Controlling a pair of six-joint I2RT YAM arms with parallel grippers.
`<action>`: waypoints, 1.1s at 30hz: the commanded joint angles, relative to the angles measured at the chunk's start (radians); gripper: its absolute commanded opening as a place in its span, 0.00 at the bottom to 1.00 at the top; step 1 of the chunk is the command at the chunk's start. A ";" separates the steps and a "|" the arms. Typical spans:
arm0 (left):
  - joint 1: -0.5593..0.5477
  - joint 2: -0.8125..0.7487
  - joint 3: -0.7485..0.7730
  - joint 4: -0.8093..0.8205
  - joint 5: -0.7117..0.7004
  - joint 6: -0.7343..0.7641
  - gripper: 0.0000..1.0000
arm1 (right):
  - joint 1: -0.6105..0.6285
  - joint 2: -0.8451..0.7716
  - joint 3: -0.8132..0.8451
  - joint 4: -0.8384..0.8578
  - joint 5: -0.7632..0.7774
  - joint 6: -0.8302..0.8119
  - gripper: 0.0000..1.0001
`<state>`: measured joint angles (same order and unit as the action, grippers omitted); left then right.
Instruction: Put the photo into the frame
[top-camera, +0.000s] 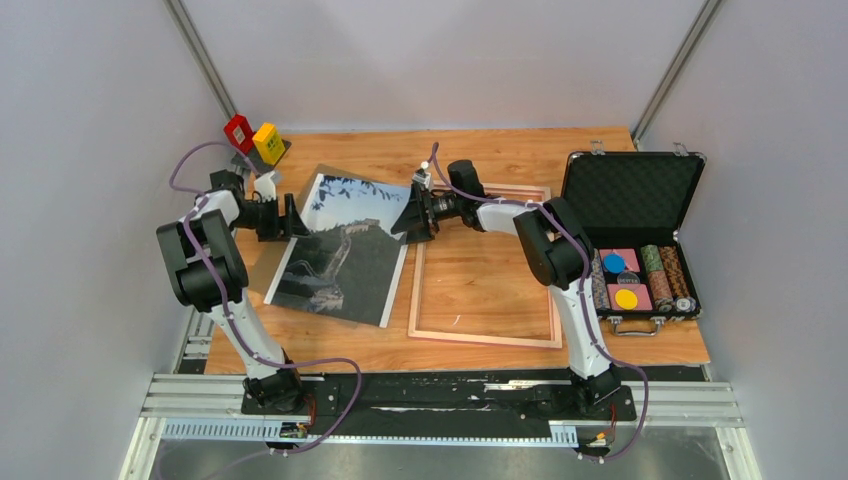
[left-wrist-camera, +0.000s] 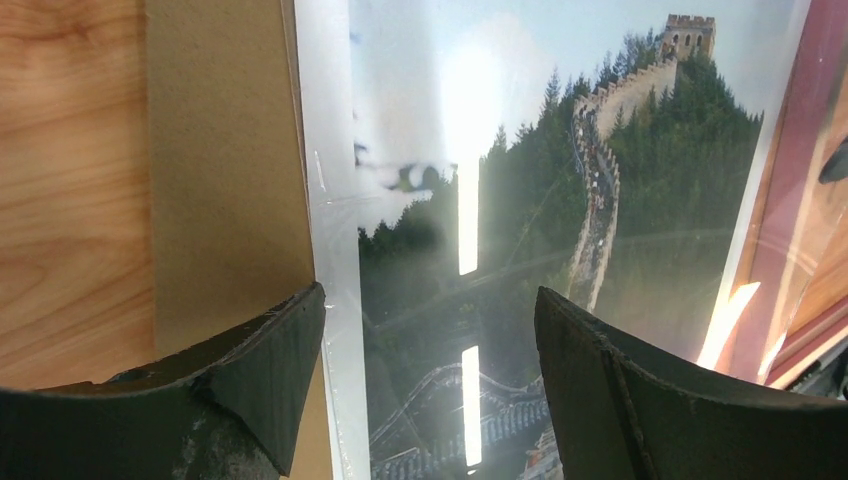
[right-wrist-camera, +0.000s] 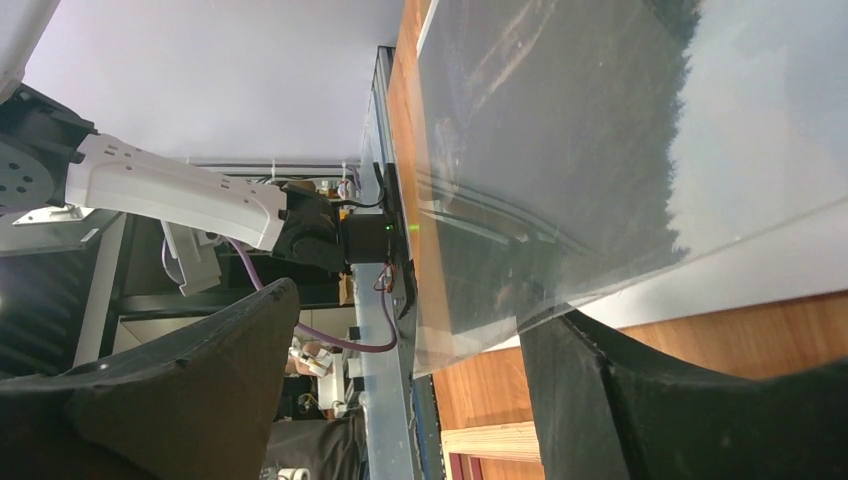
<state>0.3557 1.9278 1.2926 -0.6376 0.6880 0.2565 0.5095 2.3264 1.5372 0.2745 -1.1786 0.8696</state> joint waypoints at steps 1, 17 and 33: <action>-0.010 -0.051 -0.026 -0.068 0.032 0.005 0.84 | 0.007 -0.055 0.040 0.037 -0.020 -0.036 0.78; -0.018 -0.162 -0.091 -0.046 0.110 -0.045 0.84 | 0.001 -0.030 0.100 -0.116 0.111 -0.028 0.62; -0.022 -0.189 -0.128 -0.033 0.162 -0.042 0.84 | -0.016 -0.010 0.155 -0.214 0.182 -0.064 0.05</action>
<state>0.3397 1.7855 1.1675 -0.6777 0.8165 0.2180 0.5056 2.3268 1.6543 0.0868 -1.0264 0.8261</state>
